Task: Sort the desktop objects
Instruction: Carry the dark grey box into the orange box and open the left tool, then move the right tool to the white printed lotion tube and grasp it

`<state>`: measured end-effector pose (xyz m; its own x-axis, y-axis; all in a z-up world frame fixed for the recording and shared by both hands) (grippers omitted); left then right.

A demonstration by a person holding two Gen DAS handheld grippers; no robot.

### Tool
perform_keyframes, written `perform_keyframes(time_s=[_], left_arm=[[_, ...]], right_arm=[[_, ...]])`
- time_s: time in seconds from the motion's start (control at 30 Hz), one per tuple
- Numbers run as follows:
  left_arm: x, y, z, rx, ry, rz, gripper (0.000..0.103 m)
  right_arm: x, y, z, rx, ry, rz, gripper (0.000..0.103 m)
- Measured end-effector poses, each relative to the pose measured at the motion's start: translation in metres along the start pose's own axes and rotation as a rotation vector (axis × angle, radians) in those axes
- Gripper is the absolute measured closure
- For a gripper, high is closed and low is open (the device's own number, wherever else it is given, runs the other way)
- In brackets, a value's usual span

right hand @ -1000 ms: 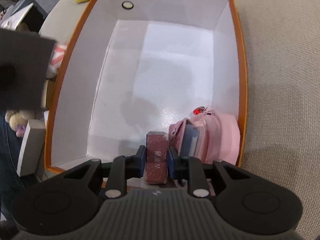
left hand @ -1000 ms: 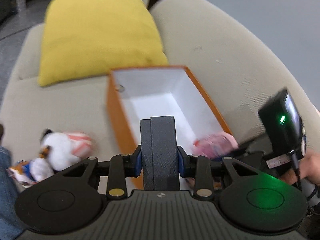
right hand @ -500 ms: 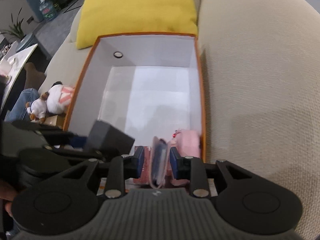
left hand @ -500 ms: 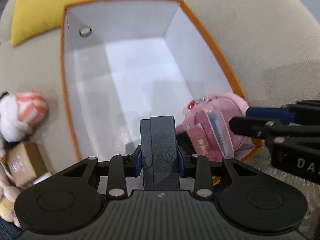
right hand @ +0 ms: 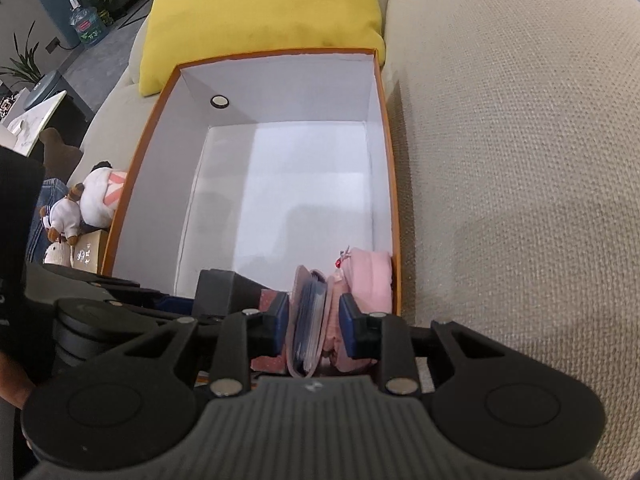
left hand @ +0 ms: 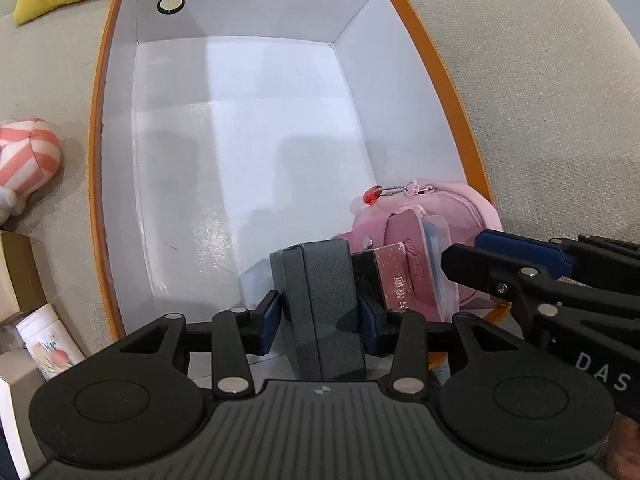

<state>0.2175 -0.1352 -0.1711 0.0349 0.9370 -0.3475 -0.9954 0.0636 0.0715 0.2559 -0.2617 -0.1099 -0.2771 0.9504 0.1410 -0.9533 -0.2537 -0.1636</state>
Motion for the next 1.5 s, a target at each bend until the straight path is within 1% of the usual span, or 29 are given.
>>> perform_keyframes(time_s=[0.13, 0.17, 0.27, 0.37, 0.4, 0.43, 0.47, 0.5, 0.6, 0.73, 0.9, 1.0, 1.07, 1.2, 1.37, 1.5], left_arm=[[0.003, 0.003, 0.004, -0.007, 0.026, -0.012, 0.053], [0.009, 0.004, 0.007, -0.006, 0.031, -0.015, 0.053], [0.012, 0.008, 0.006, 0.014, 0.058, -0.011, 0.053], [0.016, 0.010, 0.007, 0.013, 0.066, -0.012, 0.053], [0.017, 0.010, 0.007, 0.011, 0.066, -0.016, 0.055], [0.018, 0.010, 0.006, 0.009, 0.068, -0.020, 0.062], [0.020, 0.010, 0.004, 0.011, 0.069, -0.019, 0.062], [0.018, 0.007, 0.009, 0.015, 0.073, -0.021, 0.064], [0.022, 0.007, 0.009, 0.011, 0.093, -0.020, 0.066], [0.027, 0.008, 0.013, 0.014, 0.096, -0.025, 0.067], [0.028, 0.010, 0.022, -0.006, 0.085, -0.053, 0.067], [0.031, 0.013, 0.035, -0.044, 0.067, -0.065, 0.067], [0.035, 0.023, 0.053, -0.086, 0.055, -0.084, 0.067], [0.025, 0.021, 0.071, -0.166, 0.033, -0.113, 0.067], [0.020, 0.026, 0.087, -0.259, 0.001, -0.136, 0.067], [0.026, 0.040, 0.108, -0.364, -0.034, -0.161, 0.067]], right_arm=[[0.000, 0.000, 0.001, -0.001, 0.000, -0.001, 0.074], [-0.001, 0.000, 0.001, 0.000, 0.000, 0.000, 0.074], [-0.001, 0.000, 0.001, -0.001, 0.002, -0.001, 0.074], [-0.001, 0.001, 0.001, -0.002, 0.006, 0.001, 0.074], [-0.001, 0.001, 0.000, -0.002, 0.005, 0.002, 0.074], [-0.001, 0.001, 0.000, -0.002, 0.006, 0.003, 0.074], [-0.001, 0.001, -0.001, -0.003, 0.008, 0.003, 0.074], [-0.001, 0.001, -0.001, -0.003, 0.008, 0.003, 0.074], [-0.002, 0.003, -0.001, -0.001, 0.006, 0.004, 0.080], [-0.001, 0.005, -0.002, 0.006, 0.014, 0.008, 0.080], [0.002, 0.005, 0.006, -0.021, 0.042, 0.032, 0.079], [0.005, 0.004, 0.011, -0.038, 0.048, 0.037, 0.079], [0.009, 0.004, 0.014, -0.057, 0.052, 0.046, 0.079], [0.022, 0.004, 0.019, -0.098, 0.056, 0.075, 0.079], [0.043, 0.006, 0.030, -0.200, 0.049, 0.118, 0.079], [0.060, 0.015, 0.044, -0.316, 0.025, 0.170, 0.078]])
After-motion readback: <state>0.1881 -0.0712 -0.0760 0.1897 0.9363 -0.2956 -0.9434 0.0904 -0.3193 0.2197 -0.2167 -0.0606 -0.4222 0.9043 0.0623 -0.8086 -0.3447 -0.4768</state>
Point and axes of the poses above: each gripper's, at about its wrist camera, not at the fingertips, and z roughly against the way its jaws point, x to its left, y to its underside, the point moved 9 cm from there along -z, roughly the way its jaws point, and after that the axes turned 14 degrees about x, right-handed, at the moved point
